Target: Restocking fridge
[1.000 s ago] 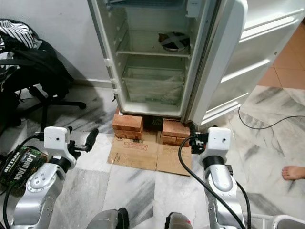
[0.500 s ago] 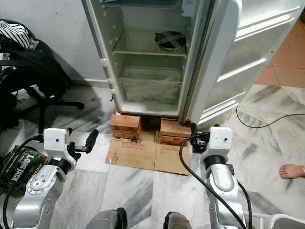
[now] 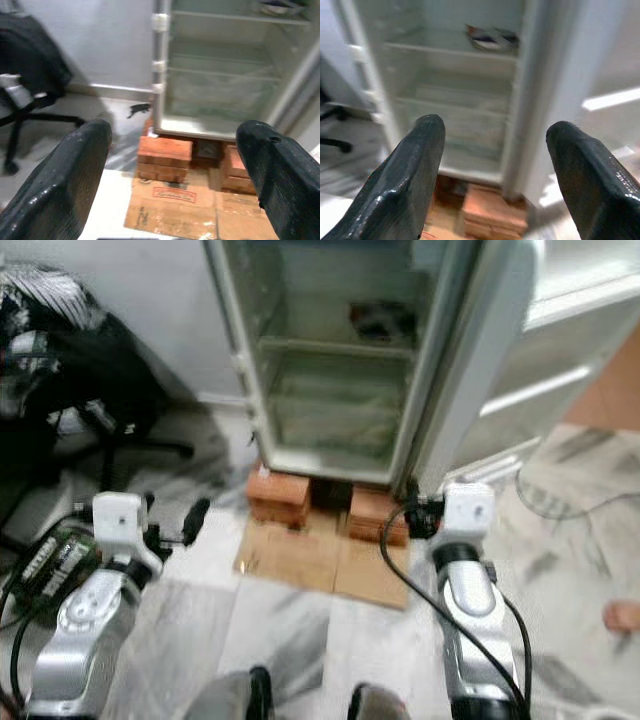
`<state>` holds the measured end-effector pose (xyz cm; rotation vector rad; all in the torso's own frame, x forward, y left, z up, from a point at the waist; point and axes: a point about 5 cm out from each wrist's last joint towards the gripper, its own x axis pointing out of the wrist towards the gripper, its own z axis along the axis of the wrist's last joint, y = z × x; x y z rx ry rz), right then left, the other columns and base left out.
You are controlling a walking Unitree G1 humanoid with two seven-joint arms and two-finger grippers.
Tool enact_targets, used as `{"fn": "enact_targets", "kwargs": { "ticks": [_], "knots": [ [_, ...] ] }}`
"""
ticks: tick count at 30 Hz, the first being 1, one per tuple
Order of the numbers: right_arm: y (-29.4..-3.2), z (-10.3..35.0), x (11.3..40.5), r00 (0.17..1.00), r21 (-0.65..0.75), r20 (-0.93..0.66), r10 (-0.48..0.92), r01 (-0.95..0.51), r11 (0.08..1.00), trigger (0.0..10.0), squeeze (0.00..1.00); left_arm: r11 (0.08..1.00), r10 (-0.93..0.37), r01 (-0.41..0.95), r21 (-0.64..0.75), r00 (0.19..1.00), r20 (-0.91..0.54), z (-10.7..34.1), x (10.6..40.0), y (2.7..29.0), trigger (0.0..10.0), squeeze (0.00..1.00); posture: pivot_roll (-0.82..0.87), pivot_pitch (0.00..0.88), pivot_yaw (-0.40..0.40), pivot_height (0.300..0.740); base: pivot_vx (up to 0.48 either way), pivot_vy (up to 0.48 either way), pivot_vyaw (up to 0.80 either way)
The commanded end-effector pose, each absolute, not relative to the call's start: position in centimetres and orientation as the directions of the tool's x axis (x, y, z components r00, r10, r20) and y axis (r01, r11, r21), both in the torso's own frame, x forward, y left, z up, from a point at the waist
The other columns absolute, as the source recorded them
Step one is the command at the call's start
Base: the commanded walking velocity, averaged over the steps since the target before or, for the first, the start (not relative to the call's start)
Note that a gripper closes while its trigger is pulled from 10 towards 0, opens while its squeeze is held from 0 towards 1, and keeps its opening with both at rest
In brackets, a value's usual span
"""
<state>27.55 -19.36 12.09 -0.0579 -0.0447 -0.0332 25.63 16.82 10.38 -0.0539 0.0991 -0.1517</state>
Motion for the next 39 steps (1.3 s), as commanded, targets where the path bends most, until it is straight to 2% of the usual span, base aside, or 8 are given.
{"fn": "enact_targets", "kwargs": {
  "ticks": [1,10,17,35,39],
  "knots": [
    [-19.2,11.5,27.6,0.999,-0.058,0.023,-0.023,0.025,0.998,10.0,0.00,0.990,-0.138,0.133,-0.051,0.984,-0.109,10.2,25.6,17.3,10.0,0.00,0.03,0.168,0.064,0.740,0.270,0.000,0.64],
    [-19.5,11.5,27.7,1.000,-0.066,0.022,-0.009,0.011,0.998,10.0,0.00,0.991,-0.131,0.127,-0.048,0.986,-0.102,10.2,25.8,17.2,10.0,0.00,0.01,0.167,0.059,0.740,0.093,0.000,0.00],
    [-19.8,11.9,27.9,0.999,-0.080,0.038,-0.010,0.013,0.997,10.0,0.00,0.989,-0.143,0.138,-0.055,0.985,-0.093,10.2,26.3,16.7,10.0,0.00,0.00,0.160,0.058,0.740,0.464,0.000,0.65],
    [-20.0,12.0,28.2,0.999,-0.085,0.044,-0.005,0.009,0.996,10.0,0.00,0.990,-0.134,0.131,-0.044,0.987,-0.089,10.1,26.7,16.5,10.0,0.00,-0.01,0.145,0.054,0.740,0.454,0.000,0.00],
    [-20.2,12.1,28.3,0.999,-0.089,0.047,-0.009,0.013,0.996,10.0,0.00,0.995,-0.100,0.097,-0.032,0.990,-0.098,9.8,26.7,16.6,10.0,0.00,-0.01,0.141,0.051,0.740,0.000,0.000,0.00]
  ]
}}
